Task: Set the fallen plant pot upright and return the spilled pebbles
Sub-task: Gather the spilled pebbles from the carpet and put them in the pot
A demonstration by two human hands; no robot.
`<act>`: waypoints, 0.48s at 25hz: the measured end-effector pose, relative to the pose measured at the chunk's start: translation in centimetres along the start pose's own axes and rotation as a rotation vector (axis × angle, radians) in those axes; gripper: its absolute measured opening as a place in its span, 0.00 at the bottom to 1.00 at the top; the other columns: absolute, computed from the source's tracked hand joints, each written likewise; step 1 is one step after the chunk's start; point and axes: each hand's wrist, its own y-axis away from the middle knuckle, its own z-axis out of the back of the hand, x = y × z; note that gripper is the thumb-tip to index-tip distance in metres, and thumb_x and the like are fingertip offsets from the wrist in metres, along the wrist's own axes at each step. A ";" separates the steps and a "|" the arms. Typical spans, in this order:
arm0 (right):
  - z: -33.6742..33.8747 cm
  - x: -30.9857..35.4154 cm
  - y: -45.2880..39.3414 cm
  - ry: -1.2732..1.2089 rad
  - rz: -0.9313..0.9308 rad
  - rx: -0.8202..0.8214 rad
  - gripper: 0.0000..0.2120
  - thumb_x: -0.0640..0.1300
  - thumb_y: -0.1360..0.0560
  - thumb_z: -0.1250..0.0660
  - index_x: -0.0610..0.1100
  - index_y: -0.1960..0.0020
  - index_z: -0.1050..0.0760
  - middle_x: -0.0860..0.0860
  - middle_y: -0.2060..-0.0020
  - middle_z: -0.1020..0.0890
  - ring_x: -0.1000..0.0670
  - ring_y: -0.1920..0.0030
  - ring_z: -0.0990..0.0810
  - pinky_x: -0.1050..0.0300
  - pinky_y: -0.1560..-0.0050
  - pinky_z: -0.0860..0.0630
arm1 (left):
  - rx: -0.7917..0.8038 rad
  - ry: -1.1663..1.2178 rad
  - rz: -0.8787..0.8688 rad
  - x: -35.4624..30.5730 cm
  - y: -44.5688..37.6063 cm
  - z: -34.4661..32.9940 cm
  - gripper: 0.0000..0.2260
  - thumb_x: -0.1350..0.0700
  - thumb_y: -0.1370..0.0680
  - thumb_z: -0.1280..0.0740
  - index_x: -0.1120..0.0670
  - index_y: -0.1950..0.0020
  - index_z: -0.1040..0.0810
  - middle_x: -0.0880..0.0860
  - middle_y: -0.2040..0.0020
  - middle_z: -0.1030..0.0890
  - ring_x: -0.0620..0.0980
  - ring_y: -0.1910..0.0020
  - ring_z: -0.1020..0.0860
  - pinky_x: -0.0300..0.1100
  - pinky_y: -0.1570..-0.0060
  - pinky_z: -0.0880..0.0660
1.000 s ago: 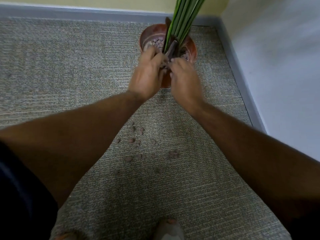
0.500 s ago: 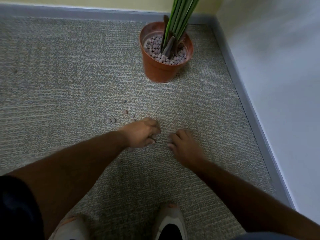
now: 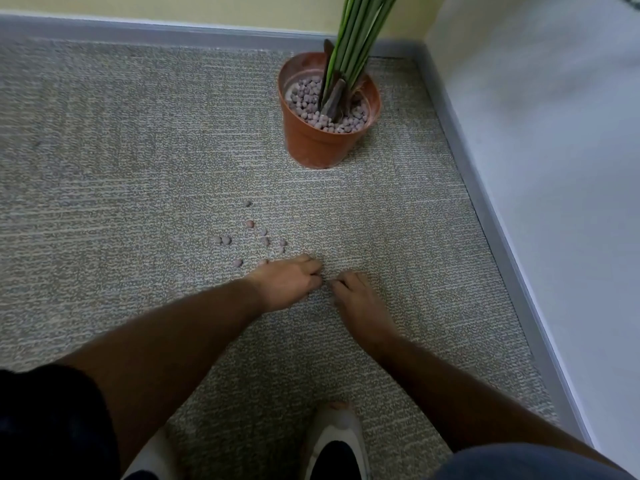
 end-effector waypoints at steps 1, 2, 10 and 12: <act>0.0 0.0 0.0 0.001 -0.005 0.006 0.11 0.39 0.22 0.35 0.42 0.41 0.23 0.45 0.43 0.23 0.45 0.43 0.26 0.51 0.42 0.26 | -0.011 -0.005 0.001 0.0 -0.1 -0.1 0.10 0.58 0.18 0.37 0.52 0.38 0.23 0.51 0.41 0.28 0.50 0.39 0.30 0.46 0.49 0.24; 0.0 0.0 -0.1 0.001 -0.014 0.018 0.11 0.38 0.23 0.35 0.42 0.40 0.23 0.46 0.43 0.23 0.45 0.43 0.27 0.52 0.42 0.27 | -0.020 -0.010 0.004 0.1 -0.2 -0.2 0.09 0.59 0.18 0.37 0.52 0.39 0.23 0.51 0.42 0.27 0.50 0.39 0.30 0.44 0.52 0.26; -0.3 -0.5 -0.3 0.006 -0.038 -0.050 0.07 0.41 0.22 0.35 0.44 0.44 0.24 0.47 0.47 0.24 0.46 0.46 0.27 0.50 0.47 0.23 | -0.097 -0.073 -0.016 0.5 -0.4 -0.5 0.08 0.57 0.19 0.37 0.51 0.42 0.22 0.50 0.43 0.25 0.52 0.38 0.30 0.47 0.45 0.26; -0.4 -0.8 0.0 0.022 -0.104 -0.060 0.09 0.47 0.20 0.38 0.48 0.41 0.26 0.48 0.44 0.27 0.48 0.46 0.29 0.53 0.48 0.24 | -0.120 -0.054 -0.003 0.5 -0.3 -0.5 0.09 0.57 0.19 0.37 0.51 0.41 0.22 0.50 0.42 0.25 0.53 0.38 0.30 0.51 0.42 0.26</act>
